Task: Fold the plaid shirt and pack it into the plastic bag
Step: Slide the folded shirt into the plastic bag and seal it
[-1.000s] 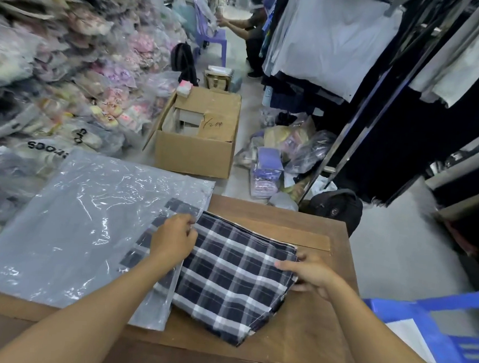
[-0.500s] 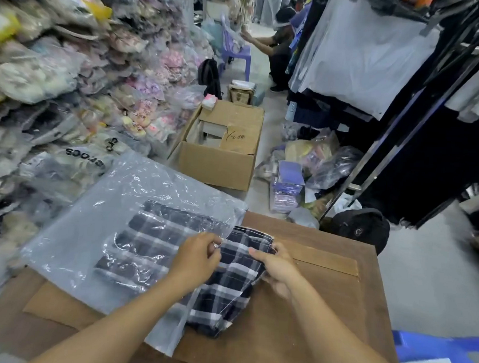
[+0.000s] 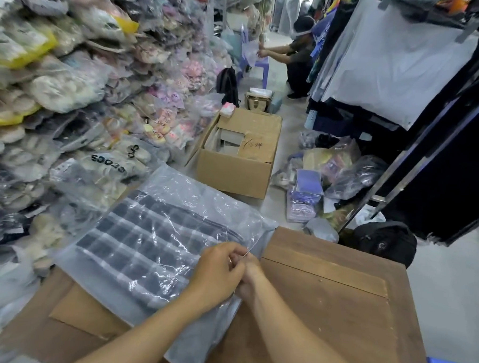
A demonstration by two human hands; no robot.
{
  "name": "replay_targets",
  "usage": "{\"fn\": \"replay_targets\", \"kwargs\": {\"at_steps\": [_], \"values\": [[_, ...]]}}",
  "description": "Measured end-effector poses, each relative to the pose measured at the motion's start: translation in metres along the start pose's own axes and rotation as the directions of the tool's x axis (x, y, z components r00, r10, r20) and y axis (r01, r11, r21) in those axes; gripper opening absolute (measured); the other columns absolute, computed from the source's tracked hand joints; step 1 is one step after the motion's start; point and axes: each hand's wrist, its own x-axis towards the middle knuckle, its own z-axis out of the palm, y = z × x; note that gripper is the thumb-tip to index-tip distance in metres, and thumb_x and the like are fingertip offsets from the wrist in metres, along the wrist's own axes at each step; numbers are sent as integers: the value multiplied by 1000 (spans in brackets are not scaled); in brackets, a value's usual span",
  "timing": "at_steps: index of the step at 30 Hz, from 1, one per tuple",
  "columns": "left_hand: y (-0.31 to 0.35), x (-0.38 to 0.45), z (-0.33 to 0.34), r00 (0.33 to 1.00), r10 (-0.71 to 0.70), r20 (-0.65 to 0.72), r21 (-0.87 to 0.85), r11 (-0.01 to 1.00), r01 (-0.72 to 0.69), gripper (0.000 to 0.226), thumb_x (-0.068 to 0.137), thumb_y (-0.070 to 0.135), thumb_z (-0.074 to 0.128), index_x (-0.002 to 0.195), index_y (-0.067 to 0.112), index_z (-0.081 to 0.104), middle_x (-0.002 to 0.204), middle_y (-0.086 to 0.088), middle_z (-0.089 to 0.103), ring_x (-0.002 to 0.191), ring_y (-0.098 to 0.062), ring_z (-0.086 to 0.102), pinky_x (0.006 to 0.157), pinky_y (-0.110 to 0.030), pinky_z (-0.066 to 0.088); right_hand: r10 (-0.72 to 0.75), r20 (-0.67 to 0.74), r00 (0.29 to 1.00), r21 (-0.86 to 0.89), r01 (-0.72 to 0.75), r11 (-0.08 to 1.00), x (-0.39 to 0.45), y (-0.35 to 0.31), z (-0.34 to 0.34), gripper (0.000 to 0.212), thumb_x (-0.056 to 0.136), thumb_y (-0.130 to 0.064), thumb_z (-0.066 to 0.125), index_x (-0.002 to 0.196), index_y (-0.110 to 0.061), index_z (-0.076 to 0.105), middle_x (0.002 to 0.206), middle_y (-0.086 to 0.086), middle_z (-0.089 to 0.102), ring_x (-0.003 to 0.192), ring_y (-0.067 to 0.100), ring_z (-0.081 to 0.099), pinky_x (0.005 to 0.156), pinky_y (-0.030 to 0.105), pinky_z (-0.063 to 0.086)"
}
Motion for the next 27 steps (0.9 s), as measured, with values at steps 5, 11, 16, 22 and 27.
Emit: {"fn": "replay_targets", "kwargs": {"at_steps": [5,11,16,22,27], "values": [[2,6,-1,999,4,39,-64,998,-2,22,80,4,64,89,22,73,54,12,51,50,1,50,52,-11,37,31,114,993,-166,-12,986,-18,-33,-29,11,96,-3,60,95,-8,70,76,7,78,66,15,75,57,28,60],[4,8,15,997,-20,79,-77,997,26,20,82,6,64,95,20,72,62,7,57,49,-2,50,53,-11,39,-276,-271,922,-381,161,910,-21,-79,-81,35,95,-36,59,90,-3,71,68,9,70,55,18,62,47,25,48],[24,-9,40,987,18,159,-100,995,-2,19,83,11,65,97,22,69,64,5,61,51,-2,51,57,-12,40,-368,-251,895,-417,243,876,-13,-92,-94,39,98,-43,61,71,-15,54,67,4,55,66,21,51,62,32,40],[47,9,58,984,59,167,-20,998,-57,14,88,34,64,92,23,73,71,6,71,64,-10,65,67,-33,56,-387,-293,874,-356,276,893,-9,-93,-116,34,95,-37,67,72,-13,59,66,7,53,64,21,48,60,33,40],[63,88,68,969,185,167,237,946,-221,25,96,19,50,113,18,68,110,-7,69,104,-28,59,89,-41,49,-300,-232,925,-201,256,946,-11,-92,-125,17,95,-15,69,81,-5,69,65,5,57,57,15,50,65,31,48]]}}
